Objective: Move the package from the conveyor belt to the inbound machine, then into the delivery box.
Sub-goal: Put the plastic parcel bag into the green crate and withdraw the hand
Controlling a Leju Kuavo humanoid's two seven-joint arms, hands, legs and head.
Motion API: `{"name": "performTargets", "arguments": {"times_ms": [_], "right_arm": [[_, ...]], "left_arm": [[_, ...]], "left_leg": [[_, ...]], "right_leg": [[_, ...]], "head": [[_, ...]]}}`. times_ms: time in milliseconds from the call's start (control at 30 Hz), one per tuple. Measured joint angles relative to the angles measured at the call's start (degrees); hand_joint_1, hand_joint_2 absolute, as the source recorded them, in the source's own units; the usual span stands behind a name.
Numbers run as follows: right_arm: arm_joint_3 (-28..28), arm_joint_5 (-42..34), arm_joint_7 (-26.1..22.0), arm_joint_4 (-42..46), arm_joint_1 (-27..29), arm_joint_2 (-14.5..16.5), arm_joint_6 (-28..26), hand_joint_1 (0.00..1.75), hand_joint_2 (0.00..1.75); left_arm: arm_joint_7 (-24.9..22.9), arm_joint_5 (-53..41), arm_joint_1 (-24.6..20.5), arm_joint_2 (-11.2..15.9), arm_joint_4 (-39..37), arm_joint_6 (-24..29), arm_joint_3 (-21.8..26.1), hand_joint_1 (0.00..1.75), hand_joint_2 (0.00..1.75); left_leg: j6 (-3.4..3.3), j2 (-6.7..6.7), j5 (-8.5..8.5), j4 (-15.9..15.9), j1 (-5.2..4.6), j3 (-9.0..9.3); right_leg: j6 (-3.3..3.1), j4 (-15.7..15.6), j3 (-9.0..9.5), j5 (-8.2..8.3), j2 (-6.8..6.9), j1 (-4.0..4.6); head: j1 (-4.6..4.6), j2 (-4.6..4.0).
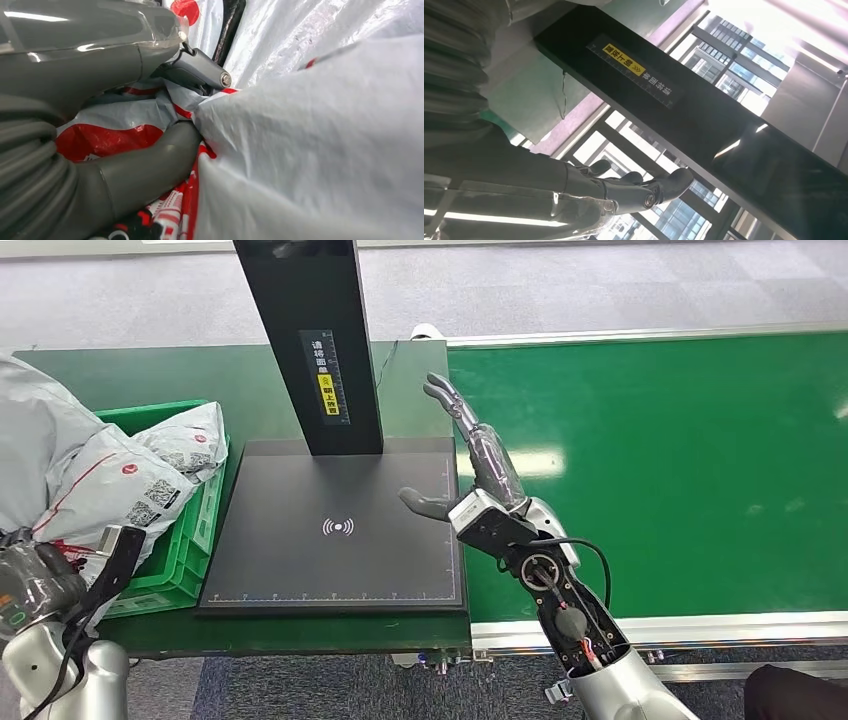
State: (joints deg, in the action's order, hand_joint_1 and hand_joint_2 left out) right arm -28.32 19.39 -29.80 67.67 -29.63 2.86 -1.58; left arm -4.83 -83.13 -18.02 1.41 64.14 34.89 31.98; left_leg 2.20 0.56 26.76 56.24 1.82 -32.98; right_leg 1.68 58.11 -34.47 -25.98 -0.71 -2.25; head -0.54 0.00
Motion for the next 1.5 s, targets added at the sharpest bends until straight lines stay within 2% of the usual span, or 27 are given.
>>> {"name": "performTargets", "arguments": {"times_ms": [267, 633, 667, 767, 800, 867, 967, 1067, 1100, 1200, 1233, 1300, 1400, 1500], "right_arm": [[0.45, 0.19, 0.05, 0.19, 0.05, -0.11, 0.63, 0.0, 1.75], [0.64, 0.27, 0.05, 0.61, 0.36, -0.28, 0.83, 0.0, 1.75], [0.67, 0.34, 0.05, 0.66, 0.37, -0.29, 0.87, 0.0, 1.75], [0.83, 0.67, 0.05, 0.92, 0.5, -0.32, 1.02, 0.0, 1.75], [0.87, 0.78, 0.05, 1.02, 0.54, -0.32, 1.06, 0.0, 1.75], [0.93, 0.93, 0.08, 1.22, 0.61, -0.33, 1.15, 0.0, 1.75], [0.97, 1.04, 0.2, 1.46, 0.69, -0.34, 1.31, 0.0, 1.75], [0.97, 1.08, 0.23, 1.53, 0.75, -0.34, 1.4, 0.0, 1.75], [0.96, 1.08, 0.23, 1.53, 0.75, -0.34, 1.42, 0.0, 1.75], [0.84, 1.05, 0.13, 1.52, 0.71, -0.27, 1.4, 0.0, 1.75], [0.78, 1.01, 0.04, 1.5, 0.68, -0.19, 1.36, 0.0, 1.75], [0.66, 0.9, -0.13, 1.39, 0.6, -0.01, 1.21, 0.0, 1.75], [0.53, 0.65, -0.39, 1.05, 0.4, 0.17, 0.97, 0.0, 1.75], [0.34, 0.45, -0.63, 0.63, 0.04, 0.38, 0.88, 0.0, 1.75]], "left_arm": [[-2.19, -1.43, -4.14, 4.33, -10.45, -1.46, -3.72, 1.75, 1.75], [-1.97, -1.43, -5.92, 5.82, -14.65, -1.7, -5.59, 1.75, 1.75], [-1.97, -1.46, -5.99, 5.87, -14.71, -2.05, -5.76, 1.64, 1.75], [-1.98, -1.65, -6.21, 6.0, -14.76, -3.4, -6.65, 0.35, 1.75], [-1.99, -1.71, -6.25, 6.02, -14.82, -3.52, -6.95, 0.02, 1.75], [-1.91, -1.26, -6.23, 6.0, -15.01, -2.55, -7.61, 0.0, 1.75], [0.17, 2.6, -5.72, 5.71, -15.05, 1.68, -8.71, 0.0, 1.75], [7.31, 9.48, -3.83, 4.55, -12.31, 4.63, -9.14, 0.0, 1.75], [11.81, 12.47, -2.98, 3.63, -10.31, 4.96, -8.77, 0.0, 1.31], [30.67, 22.11, -1.37, -0.49, -3.44, 5.23, -5.16, 0.0, 0.0], [36.35, 25.0, -1.09, -1.91, -1.23, 5.24, -3.56, 0.0, 0.0], [42.44, 30.08, -0.29, -4.47, 3.34, 5.23, -1.24, 0.0, 0.0], [43.35, 34.69, 1.28, -7.15, 10.38, 5.21, -0.36, 0.0, 0.0], [43.38, 36.73, 2.5, -8.93, 15.54, 5.19, -0.3, 0.0, 1.31]], "left_leg": [[0.03, -0.2, -0.01, -0.14, -0.01, 0.61], [0.02, -0.35, -0.14, -0.16, -0.01, 1.01], [0.02, -0.37, -0.14, -0.16, -0.01, 1.02], [0.02, -0.49, -0.14, -0.16, -0.01, 1.04], [0.02, -0.51, -0.14, -0.16, -0.01, 1.04], [0.02, -0.53, -0.15, -0.16, -0.01, 1.03], [0.03, -0.5, -0.16, -0.15, -0.01, 1.01], [0.03, -0.48, -0.16, -0.12, -0.01, 0.9], [0.02, -0.47, -0.16, -0.1, -0.01, 0.81], [0.01, -0.48, -0.16, -0.07, -0.01, 0.45], [0.01, -0.46, -0.16, -0.07, -0.01, 0.38], [0.0, -0.34, -0.11, -0.07, -0.01, 0.32], [0.0, -0.27, -0.03, -0.07, -0.01, 0.23], [0.02, -0.27, -0.01, -0.09, 0.0, 0.15]], "right_leg": [[-0.02, 0.0, 0.65, -0.08, 0.19, -0.02], [-0.02, 0.0, 1.14, -0.08, 0.37, -0.02], [-0.02, 0.0, 1.15, -0.08, 0.38, -0.02], [-0.02, 0.0, 1.2, -0.08, 0.49, -0.02], [-0.02, 0.0, 1.21, -0.08, 0.53, -0.02], [-0.02, 0.0, 1.21, -0.08, 0.55, -0.02], [-0.02, 0.0, 1.17, -0.08, 0.54, -0.02], [0.0, 0.0, 1.05, -0.07, 0.53, -0.02], [0.0, 0.0, 0.96, -0.06, 0.52, -0.02], [0.02, -0.01, 0.65, -0.02, 0.52, -0.02], [0.02, -0.01, 0.57, -0.01, 0.5, -0.02], [0.03, -0.01, 0.45, -0.01, 0.39, -0.02], [0.02, -0.01, 0.3, -0.04, 0.29, -0.01], [0.02, -0.01, 0.23, -0.07, 0.29, 0.0]], "head": [[0.01, 0.0], [0.01, 0.0], [0.02, 0.0], [0.02, 0.0], [0.01, 0.0], [0.02, 0.0], [0.01, 0.0], [0.01, 0.0], [0.01, 0.0], [-0.01, 0.0], [-0.01, 0.0], [0.01, 0.0], [0.02, 0.0], [0.02, 0.0]]}}
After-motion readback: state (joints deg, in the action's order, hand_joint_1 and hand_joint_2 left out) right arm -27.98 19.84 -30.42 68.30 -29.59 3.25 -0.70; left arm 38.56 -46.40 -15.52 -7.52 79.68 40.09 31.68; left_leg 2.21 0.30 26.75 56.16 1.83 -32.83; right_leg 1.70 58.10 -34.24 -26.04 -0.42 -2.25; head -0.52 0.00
